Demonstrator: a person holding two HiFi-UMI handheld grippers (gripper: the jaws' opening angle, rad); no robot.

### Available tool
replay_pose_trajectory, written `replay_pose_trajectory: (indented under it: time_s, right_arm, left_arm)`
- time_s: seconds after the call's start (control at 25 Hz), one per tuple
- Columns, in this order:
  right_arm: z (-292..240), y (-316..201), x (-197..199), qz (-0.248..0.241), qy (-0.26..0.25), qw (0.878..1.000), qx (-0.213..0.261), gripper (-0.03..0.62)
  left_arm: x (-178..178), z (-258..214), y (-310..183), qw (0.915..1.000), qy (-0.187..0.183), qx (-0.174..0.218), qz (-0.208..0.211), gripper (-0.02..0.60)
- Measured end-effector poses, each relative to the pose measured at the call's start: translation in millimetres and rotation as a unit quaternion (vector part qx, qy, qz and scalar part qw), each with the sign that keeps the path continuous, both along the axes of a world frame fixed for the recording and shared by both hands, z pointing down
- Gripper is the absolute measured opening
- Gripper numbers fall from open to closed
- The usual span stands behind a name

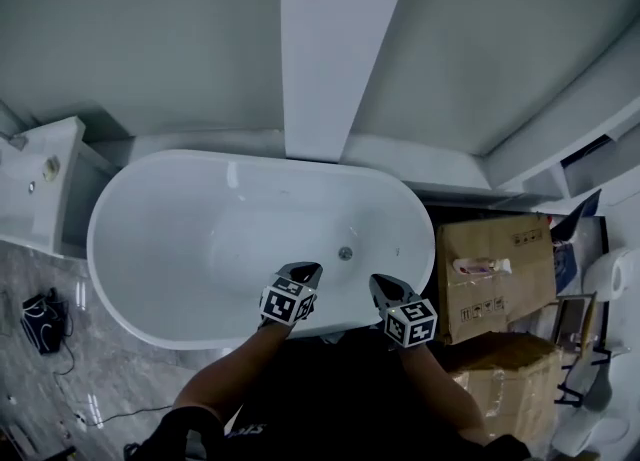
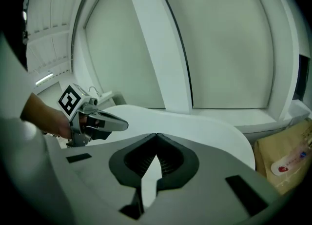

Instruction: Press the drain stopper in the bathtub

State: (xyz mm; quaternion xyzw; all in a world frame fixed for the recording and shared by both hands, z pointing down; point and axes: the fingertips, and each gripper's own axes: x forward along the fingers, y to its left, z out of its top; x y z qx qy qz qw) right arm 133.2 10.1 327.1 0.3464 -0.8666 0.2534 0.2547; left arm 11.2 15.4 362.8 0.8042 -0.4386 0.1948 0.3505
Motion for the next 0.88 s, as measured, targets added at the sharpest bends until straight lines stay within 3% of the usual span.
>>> replay_pose_trajectory:
  time_s: [0.32, 0.56, 0.88]
  right_arm:
    - [-53.0, -18.0, 14.0, 0.015, -0.064, 0.997, 0.044, 0.012]
    - [-91.4, -41.2, 57.2, -0.01, -0.083, 0.993, 0.082, 0.012]
    - [-159.3, -86.6, 112.9, -0.026, -0.146, 0.981, 0.128, 0.012]
  left_arm:
    - [9.5, -67.3, -27.4, 0.9974, -0.015, 0.067, -0.021, 0.017]
    - [31.2, -119.2, -56.1, 0.99, -0.014, 0.106, -0.092, 0.017]
    - [74.5, -191.5, -89.7, 0.9793, -0.046, 0.168, -0.103, 0.016]
